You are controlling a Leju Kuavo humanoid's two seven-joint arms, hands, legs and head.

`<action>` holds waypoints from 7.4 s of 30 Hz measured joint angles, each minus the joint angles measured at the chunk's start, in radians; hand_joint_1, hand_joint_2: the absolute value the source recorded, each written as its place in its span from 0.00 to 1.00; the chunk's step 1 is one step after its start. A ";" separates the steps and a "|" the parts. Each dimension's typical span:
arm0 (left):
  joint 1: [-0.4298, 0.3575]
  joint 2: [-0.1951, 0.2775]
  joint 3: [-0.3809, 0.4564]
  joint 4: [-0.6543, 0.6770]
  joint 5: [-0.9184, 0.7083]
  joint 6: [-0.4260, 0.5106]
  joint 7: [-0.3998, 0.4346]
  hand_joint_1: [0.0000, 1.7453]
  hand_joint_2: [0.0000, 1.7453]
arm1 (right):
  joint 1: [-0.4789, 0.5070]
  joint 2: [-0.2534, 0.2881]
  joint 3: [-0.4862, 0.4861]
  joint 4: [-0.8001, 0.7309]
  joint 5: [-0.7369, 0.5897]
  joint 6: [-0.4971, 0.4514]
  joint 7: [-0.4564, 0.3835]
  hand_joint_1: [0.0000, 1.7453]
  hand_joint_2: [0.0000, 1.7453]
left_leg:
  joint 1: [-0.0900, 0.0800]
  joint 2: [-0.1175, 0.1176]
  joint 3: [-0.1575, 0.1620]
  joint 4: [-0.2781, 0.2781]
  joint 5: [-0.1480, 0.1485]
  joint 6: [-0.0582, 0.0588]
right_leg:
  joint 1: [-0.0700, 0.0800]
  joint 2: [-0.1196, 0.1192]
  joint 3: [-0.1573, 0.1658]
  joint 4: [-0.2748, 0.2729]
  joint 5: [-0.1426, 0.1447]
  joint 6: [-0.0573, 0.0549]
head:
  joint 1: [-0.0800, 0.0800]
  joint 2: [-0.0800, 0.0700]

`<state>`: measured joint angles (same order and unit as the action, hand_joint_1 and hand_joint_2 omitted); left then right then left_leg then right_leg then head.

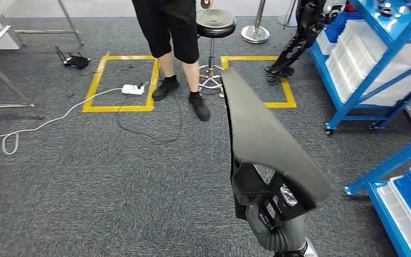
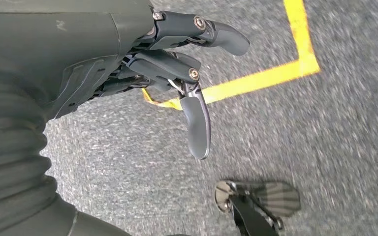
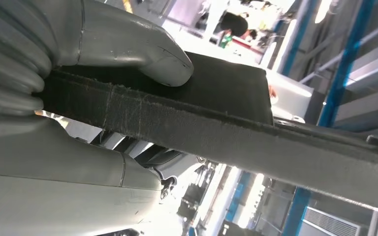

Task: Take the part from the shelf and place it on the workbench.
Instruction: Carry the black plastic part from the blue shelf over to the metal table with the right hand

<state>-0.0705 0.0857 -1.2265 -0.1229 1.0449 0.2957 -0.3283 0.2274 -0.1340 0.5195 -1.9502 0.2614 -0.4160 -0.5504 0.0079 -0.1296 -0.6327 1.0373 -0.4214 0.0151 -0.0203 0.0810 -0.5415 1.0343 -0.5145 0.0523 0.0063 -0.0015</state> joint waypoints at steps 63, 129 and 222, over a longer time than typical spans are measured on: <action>-0.024 -0.036 -0.051 0.004 0.047 0.038 0.000 0.00 1.00 | 0.045 0.055 -0.141 -0.010 -0.079 0.108 -0.077 1.00 1.00 | -0.002 -0.018 -0.007 -0.005 0.012 -0.018 | 0.003 -0.014 0.005 -0.008 0.008 -0.011 | -0.011 0.000; -0.022 -0.023 -0.035 -0.001 0.094 0.012 -0.044 0.00 1.00 | 0.022 0.104 -0.161 0.002 -0.074 0.163 -0.054 1.00 1.00 | -0.005 0.079 0.007 0.000 -0.005 0.010 | 0.011 -0.076 -0.015 -0.006 0.029 -0.017 | -0.002 0.000; -0.023 -0.031 -0.081 -0.001 0.097 0.018 0.025 0.00 1.00 | 0.010 0.104 -0.159 0.055 -0.060 0.122 -0.012 1.00 1.00 | 0.008 0.125 0.015 0.006 -0.023 -0.036 | -0.004 -0.086 0.014 -0.023 0.007 -0.009 | -0.015 0.000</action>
<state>-0.0931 0.0549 -1.3072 -0.1244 1.1414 0.3141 -0.3031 0.2372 -0.0298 0.3607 -1.8956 0.2014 -0.2941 -0.5627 0.0158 -0.0045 -0.6179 1.0438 -0.4448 -0.0209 -0.0246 -0.0046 -0.5272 1.0109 -0.5070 0.0437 -0.0088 -0.0015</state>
